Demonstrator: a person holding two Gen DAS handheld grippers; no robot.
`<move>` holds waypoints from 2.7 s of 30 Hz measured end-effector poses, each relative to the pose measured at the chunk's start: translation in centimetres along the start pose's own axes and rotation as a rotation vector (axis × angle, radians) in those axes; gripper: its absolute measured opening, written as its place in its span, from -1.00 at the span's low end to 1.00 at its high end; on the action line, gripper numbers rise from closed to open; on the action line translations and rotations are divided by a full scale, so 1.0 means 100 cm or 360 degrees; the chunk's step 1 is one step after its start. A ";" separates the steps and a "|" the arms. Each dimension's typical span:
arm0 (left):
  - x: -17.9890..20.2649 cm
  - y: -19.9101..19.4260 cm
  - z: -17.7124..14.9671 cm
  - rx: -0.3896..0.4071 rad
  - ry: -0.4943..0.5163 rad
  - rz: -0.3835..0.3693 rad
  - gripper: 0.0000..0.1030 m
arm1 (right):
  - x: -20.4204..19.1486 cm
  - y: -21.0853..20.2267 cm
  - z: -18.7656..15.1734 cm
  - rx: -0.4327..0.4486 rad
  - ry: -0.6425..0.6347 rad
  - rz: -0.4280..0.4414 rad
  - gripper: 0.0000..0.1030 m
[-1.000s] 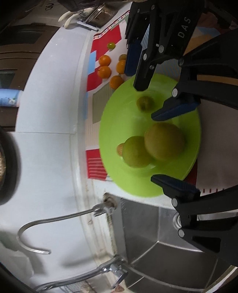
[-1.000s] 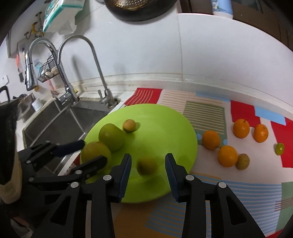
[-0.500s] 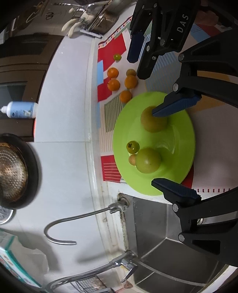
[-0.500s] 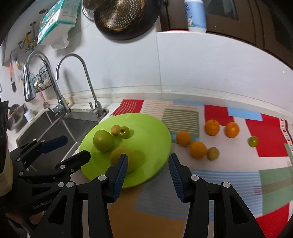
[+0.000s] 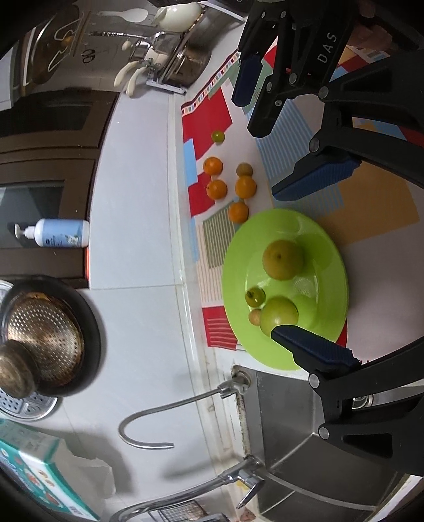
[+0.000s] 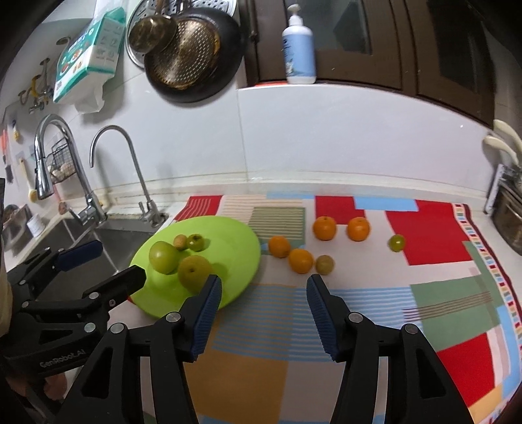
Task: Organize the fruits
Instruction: 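Lower and release the pear from the left tool while the right tool releases its fruit on the plate, then move both tools toward the oranges and brown fruit left on the cloth, then grasp the small brown fruit with the right tool while the left tool grasps an orange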
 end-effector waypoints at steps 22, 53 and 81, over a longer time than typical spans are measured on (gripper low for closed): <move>0.090 0.002 0.024 0.0142 0.0032 0.0070 0.52 | 0.082 -0.019 0.026 0.0106 -0.0226 0.0153 0.07; 0.093 0.129 -0.002 -0.0124 0.0069 -0.0118 0.09 | 0.098 0.110 0.001 -0.0186 -0.0415 0.0483 0.06; 0.111 0.181 -0.015 -0.0290 0.0015 -0.0188 0.02 | 0.126 0.157 -0.020 -0.0387 -0.0171 0.0506 -0.42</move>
Point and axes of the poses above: each gripper's, at about its wrist camera, not at the fingertips, and y roughly the way its jaws point, x to its right, z to its top, the point moved 2 cm from there along y, roughly the way its jaws point, and after that the axes turned 12 degrees about x, right-handed, at the moved point
